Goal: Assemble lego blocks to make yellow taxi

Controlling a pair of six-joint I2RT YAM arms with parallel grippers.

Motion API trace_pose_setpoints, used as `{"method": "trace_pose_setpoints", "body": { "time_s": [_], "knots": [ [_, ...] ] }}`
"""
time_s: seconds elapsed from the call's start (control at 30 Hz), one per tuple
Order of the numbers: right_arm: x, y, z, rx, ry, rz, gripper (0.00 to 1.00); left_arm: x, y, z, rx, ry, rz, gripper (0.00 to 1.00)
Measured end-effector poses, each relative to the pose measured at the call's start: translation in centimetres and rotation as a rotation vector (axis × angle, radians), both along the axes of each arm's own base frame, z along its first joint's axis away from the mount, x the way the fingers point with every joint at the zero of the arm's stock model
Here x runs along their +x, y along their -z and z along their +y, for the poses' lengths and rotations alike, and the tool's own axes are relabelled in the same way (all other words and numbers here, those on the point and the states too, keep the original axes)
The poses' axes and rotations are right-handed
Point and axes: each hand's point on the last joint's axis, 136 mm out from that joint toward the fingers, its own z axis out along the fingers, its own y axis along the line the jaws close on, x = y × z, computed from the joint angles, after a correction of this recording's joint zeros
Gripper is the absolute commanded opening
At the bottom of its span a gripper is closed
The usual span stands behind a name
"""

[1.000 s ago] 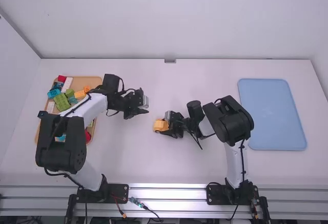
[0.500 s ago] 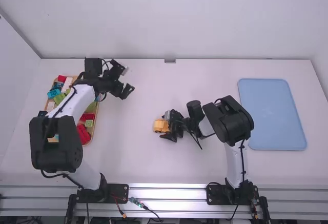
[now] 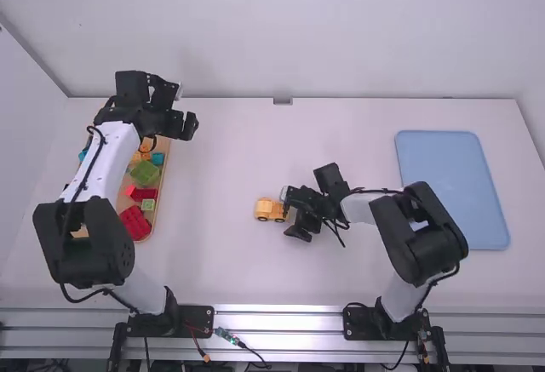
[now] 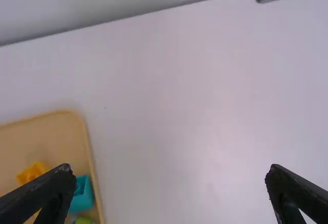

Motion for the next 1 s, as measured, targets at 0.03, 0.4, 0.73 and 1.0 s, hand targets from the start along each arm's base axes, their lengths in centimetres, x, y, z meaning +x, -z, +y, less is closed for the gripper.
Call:
{"method": "trace_pose_setpoints", "body": {
  "time_s": [0.03, 0.4, 0.73, 1.0],
  "knots": [
    [0.1, -0.3, -0.5, -0.032, 0.011, -0.017, 0.99, -0.2, -0.1, 0.3, 0.012, -0.017, 0.015, 0.99],
    [5.5, -6.7, -5.1, -0.184, 0.335, -0.269, 1.00, -2.2, -1.9, 8.0, 0.161, -0.336, 0.084, 0.99],
    [6.6, -12.2, -7.6, -0.124, 0.461, -0.365, 0.99, -2.2, -4.4, 15.4, 0.121, -0.447, 0.102, 0.99],
    [6.5, -12.7, -7.7, -0.118, 0.468, -0.376, 0.99, 1.4, -1.9, 17.4, 0.184, -0.344, 0.232, 0.99]
  ]
}}
